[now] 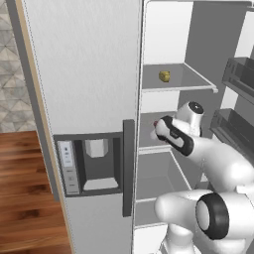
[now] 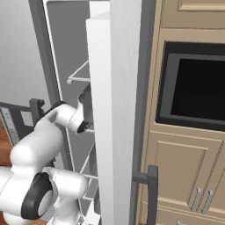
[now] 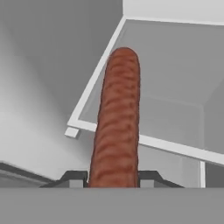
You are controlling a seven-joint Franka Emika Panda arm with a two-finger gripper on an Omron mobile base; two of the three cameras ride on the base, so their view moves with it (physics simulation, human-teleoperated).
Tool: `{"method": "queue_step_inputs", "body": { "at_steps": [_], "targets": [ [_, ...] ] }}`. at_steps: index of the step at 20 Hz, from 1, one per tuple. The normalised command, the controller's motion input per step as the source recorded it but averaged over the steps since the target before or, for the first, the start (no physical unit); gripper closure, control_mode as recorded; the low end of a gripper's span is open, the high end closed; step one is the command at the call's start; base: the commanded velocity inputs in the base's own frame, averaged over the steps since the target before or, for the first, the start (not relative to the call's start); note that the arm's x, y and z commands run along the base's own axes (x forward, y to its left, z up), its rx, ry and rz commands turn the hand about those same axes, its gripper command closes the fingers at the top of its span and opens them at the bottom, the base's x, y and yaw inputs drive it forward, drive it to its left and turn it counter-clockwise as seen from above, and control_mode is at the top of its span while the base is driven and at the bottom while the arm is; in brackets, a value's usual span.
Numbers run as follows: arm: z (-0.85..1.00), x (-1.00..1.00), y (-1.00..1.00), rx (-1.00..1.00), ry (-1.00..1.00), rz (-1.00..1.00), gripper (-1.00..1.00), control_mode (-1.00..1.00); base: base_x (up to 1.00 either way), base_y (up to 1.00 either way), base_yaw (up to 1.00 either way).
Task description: Retrieve the sausage and cheese from the fridge and place them on the cutting board on the counter.
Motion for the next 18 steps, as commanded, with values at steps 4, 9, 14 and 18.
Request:
{"method": "queue_step_inputs", "body": {
  "at_steps": [4, 9, 14, 18],
  "targets": [
    [0.42, -0.68, 0.00, -0.02, 0.00, 0.00, 1.00, -1.00, 0.00, 0.00, 0.00],
    [0.26, -0.66, 0.02, -0.01, 0.02, -0.01, 1.00, -1.00, 0.00, 0.00, 0.00],
    [0.05, -0.30, 0.16, -0.01, 0.13, 0.00, 1.00, -1.00, 0.00, 0.00, 0.00],
    [0.00, 0.00, 0.00, 0.00, 0.00, 0.00, 1.00, -1.00, 0.00, 0.00, 0.00]
  ]
}}
